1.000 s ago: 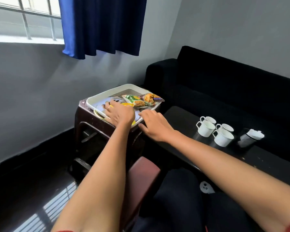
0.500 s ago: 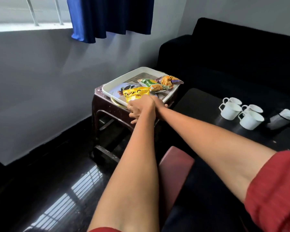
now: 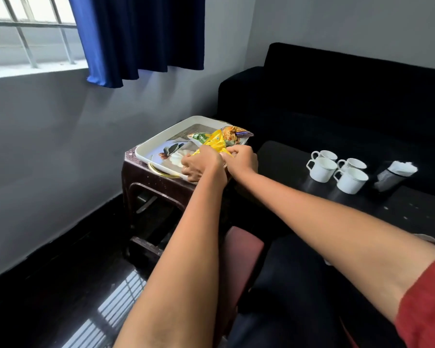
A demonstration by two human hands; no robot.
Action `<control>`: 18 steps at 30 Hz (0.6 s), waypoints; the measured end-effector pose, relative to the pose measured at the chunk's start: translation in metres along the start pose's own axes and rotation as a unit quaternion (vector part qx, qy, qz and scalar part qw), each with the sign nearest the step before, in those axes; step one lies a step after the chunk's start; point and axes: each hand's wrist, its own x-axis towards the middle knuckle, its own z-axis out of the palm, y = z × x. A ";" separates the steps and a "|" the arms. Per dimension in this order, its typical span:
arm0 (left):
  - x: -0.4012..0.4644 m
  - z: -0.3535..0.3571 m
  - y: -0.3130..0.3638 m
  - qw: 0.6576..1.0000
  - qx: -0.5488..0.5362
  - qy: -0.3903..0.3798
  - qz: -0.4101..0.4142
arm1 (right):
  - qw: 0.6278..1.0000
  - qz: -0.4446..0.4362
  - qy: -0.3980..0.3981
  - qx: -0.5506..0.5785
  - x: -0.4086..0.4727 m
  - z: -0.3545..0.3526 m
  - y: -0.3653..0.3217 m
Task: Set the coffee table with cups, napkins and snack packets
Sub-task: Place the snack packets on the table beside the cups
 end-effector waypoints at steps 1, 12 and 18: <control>-0.003 0.000 0.001 1.000 -0.003 -0.005 -0.014 | 0.999 0.009 0.041 0.023 -0.005 -0.009 0.004; -0.107 0.031 -0.043 0.933 0.071 -0.352 -0.003 | 0.978 0.000 0.086 0.188 -0.060 -0.146 0.056; -0.154 0.042 -0.085 0.881 0.081 -0.466 -0.016 | 0.971 0.041 0.090 0.216 -0.110 -0.223 0.103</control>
